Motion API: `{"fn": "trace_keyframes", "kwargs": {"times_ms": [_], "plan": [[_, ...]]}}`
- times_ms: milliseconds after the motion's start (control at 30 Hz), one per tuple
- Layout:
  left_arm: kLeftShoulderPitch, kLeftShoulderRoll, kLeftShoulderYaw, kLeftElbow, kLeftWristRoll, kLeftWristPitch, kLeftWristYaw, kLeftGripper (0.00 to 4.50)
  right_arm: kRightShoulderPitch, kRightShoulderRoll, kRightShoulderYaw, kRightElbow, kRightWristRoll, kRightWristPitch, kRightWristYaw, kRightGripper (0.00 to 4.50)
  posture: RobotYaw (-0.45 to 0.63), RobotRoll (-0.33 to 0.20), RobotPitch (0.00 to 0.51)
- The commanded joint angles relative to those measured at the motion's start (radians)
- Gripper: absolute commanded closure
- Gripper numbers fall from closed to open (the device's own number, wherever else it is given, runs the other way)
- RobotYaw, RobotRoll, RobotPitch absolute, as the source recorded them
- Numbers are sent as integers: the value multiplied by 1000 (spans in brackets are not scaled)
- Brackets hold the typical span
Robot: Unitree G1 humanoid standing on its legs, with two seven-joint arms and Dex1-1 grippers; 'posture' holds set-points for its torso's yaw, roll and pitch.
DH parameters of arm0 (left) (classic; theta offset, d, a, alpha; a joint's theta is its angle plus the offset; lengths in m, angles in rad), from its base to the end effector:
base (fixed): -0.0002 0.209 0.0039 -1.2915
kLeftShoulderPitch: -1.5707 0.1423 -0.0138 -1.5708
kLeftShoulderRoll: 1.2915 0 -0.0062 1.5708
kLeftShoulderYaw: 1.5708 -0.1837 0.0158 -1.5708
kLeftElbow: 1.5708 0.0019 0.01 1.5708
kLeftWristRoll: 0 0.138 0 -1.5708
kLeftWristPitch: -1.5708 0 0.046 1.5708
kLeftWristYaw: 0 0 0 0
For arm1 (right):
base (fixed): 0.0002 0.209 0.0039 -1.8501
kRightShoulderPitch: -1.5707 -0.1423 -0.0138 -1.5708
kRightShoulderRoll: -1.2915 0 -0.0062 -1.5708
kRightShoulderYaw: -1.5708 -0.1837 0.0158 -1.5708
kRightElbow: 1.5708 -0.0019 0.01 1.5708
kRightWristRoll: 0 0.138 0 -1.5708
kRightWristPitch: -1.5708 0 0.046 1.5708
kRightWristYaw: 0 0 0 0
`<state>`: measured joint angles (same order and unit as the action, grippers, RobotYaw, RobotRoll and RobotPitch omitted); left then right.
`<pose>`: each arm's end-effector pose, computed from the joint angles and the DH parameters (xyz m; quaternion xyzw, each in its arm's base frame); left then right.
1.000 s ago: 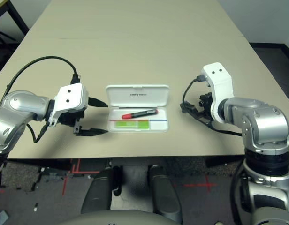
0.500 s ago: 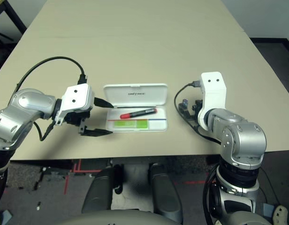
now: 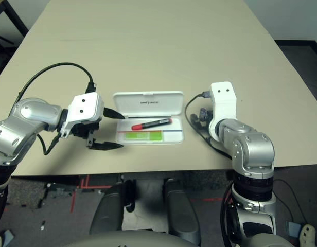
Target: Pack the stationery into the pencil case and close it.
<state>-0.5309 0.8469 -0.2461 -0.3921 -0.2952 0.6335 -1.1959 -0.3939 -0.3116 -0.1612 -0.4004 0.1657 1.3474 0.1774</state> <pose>0.2464 0.1904 0.2123 0.3060 0.1347 -0.6170 0.7125 0.2352 -0.1995 0.1537 -0.0343 0.2671 0.0481 0.9619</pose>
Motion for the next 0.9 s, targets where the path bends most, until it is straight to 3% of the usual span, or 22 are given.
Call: {"fn": "trace_keyframes", "kwargs": {"times_ms": [33,167,267,367,500,633,767,900], "plan": [[13,12,-2,-30,-10,10,3,0,27,-9,33,38,4,-13,8,1704,-20,0,218],[14,13,-2,-32,-9,14,3,0,24,-23,38,33,13,-3,18,3299,-19,0,218],[15,13,-3,-34,-10,18,3,0,19,-50,42,31,19,4,34,4169,-20,0,219],[14,14,-5,-32,-7,18,3,0,14,-115,56,27,35,-4,78,4168,-23,0,219],[7,9,-13,-24,-3,13,0,0,54,-415,196,61,53,-230,345,4168,-30,0,217],[7,6,-17,-21,-1,9,0,0,84,-563,224,128,63,-416,526,4168,-34,0,218],[7,5,-20,-18,2,5,-1,0,93,-669,228,209,72,-646,723,4168,-36,0,213],[7,5,-21,-16,3,3,-2,0,84,-701,220,274,94,-838,889,4168,-36,0,211]]}}
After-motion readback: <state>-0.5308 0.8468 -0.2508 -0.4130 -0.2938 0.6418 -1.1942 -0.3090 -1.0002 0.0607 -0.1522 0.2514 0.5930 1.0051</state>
